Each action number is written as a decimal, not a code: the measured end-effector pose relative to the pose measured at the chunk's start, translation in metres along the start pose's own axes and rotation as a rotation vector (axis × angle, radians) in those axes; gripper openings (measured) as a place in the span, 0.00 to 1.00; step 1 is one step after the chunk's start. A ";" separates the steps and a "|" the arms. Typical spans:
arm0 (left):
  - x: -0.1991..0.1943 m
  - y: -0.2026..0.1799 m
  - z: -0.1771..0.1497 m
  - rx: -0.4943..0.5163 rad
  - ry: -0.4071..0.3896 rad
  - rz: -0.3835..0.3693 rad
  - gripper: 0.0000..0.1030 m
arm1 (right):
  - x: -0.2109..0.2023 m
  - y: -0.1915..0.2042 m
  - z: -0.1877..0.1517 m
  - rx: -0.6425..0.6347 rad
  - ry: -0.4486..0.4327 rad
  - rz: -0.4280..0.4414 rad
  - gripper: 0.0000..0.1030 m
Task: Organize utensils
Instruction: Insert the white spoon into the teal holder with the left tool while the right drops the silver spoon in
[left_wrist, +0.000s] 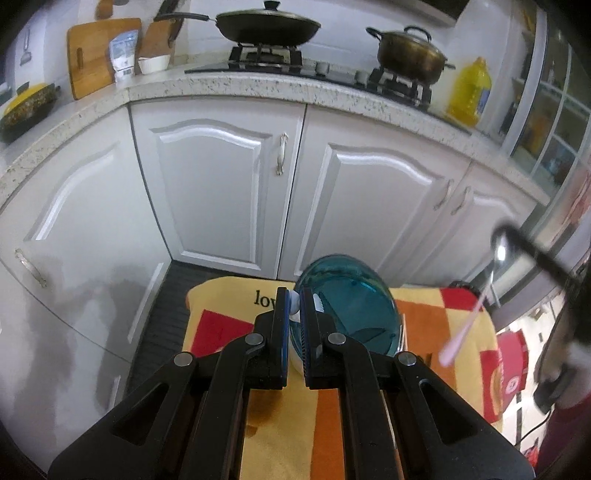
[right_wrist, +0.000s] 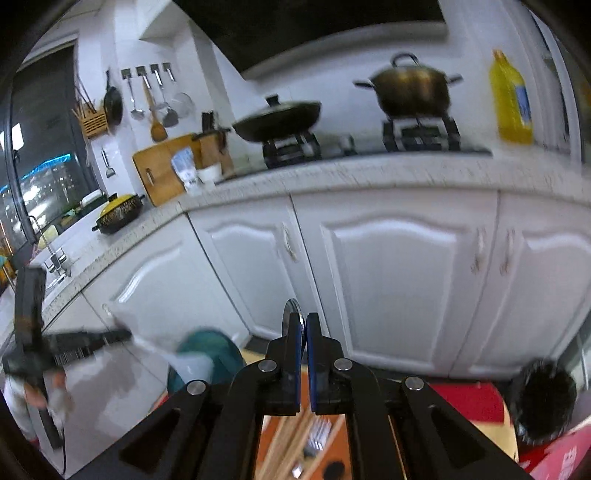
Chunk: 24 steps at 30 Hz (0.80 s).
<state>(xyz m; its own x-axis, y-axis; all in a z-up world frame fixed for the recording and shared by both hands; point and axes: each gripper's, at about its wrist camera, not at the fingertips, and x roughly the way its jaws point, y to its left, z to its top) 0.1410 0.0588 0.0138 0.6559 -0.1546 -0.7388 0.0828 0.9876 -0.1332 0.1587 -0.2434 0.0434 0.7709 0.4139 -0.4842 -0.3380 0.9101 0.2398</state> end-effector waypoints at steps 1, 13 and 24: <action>0.003 -0.002 -0.001 0.007 0.006 0.002 0.04 | 0.005 0.008 0.007 -0.018 -0.011 -0.010 0.02; 0.034 -0.002 -0.011 -0.018 0.064 -0.022 0.04 | 0.089 0.073 -0.004 -0.224 0.021 -0.140 0.02; 0.050 0.000 -0.016 -0.059 0.090 -0.051 0.04 | 0.120 0.073 -0.044 -0.197 0.191 -0.005 0.06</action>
<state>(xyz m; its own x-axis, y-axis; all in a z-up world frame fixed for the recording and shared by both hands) 0.1624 0.0502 -0.0337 0.5819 -0.2092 -0.7859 0.0680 0.9755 -0.2093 0.2026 -0.1262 -0.0340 0.6635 0.3890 -0.6392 -0.4474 0.8910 0.0778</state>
